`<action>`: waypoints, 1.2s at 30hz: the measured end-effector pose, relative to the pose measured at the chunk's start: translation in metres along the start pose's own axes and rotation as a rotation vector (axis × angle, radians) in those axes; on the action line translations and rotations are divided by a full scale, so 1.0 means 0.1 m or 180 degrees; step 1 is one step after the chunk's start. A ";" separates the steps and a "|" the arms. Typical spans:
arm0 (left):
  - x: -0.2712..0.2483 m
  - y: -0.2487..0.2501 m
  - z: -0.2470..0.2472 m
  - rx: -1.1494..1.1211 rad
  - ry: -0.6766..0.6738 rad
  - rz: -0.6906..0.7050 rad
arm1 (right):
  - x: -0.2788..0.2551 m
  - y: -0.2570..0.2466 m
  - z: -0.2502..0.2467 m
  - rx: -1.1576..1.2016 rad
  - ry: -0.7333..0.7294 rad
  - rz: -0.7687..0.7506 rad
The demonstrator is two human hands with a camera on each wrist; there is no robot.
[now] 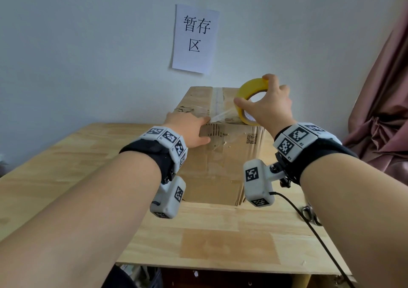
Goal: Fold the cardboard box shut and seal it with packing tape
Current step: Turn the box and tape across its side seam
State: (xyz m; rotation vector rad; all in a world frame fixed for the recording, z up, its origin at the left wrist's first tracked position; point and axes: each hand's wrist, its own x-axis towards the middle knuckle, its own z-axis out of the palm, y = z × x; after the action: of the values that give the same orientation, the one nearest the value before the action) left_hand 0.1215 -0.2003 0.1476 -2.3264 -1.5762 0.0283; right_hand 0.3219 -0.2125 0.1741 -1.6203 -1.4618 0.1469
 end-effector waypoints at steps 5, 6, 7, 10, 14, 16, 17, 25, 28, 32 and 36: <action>0.06 0.05 0.07 -0.0443 0.0191 0.0063 | 0.01 0.00 -0.02 -0.0024 -0.0033 0.0041; 0.06 0.06 0.10 -0.0639 0.0262 0.0096 | 0.02 0.00 -0.02 -0.0032 -0.0041 0.0055; 0.06 0.07 0.14 -0.0761 0.0319 0.0115 | 0.02 -0.01 -0.02 -0.0041 -0.0051 0.0062; 0.05 0.09 0.19 -0.0761 0.0506 0.0109 | 0.02 -0.01 -0.01 -0.0074 -0.0054 0.0007; 0.09 0.14 0.15 -0.0606 0.0395 0.0050 | 0.00 0.00 0.00 -0.0093 -0.0051 -0.0027; 0.11 0.18 0.10 -0.0449 0.0335 0.0054 | 0.00 0.00 0.01 -0.0129 -0.0061 -0.0058; 0.12 0.20 0.08 -0.0371 0.0322 0.0055 | 0.00 -0.01 0.01 -0.0146 -0.0059 -0.0069; 0.11 0.28 0.02 -0.0269 0.0223 0.0028 | -0.05 -0.03 0.03 -0.0075 -0.0032 -0.0121; 0.09 0.29 0.06 -0.0680 0.0278 0.0074 | -0.06 -0.04 0.02 0.0314 -0.0033 0.0098; 0.07 0.32 0.12 -0.0926 0.0430 0.0155 | -0.07 -0.05 0.02 0.0642 -0.0008 0.0432; 0.07 0.34 0.12 -0.0921 0.0418 0.0106 | -0.06 -0.10 0.05 0.0329 0.0017 0.0298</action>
State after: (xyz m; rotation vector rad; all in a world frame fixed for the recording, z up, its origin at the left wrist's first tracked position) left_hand 0.1520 -0.2023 0.1276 -2.5098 -1.5638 -0.3602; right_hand 0.3100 -0.2168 0.1752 -1.6039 -1.3527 0.2669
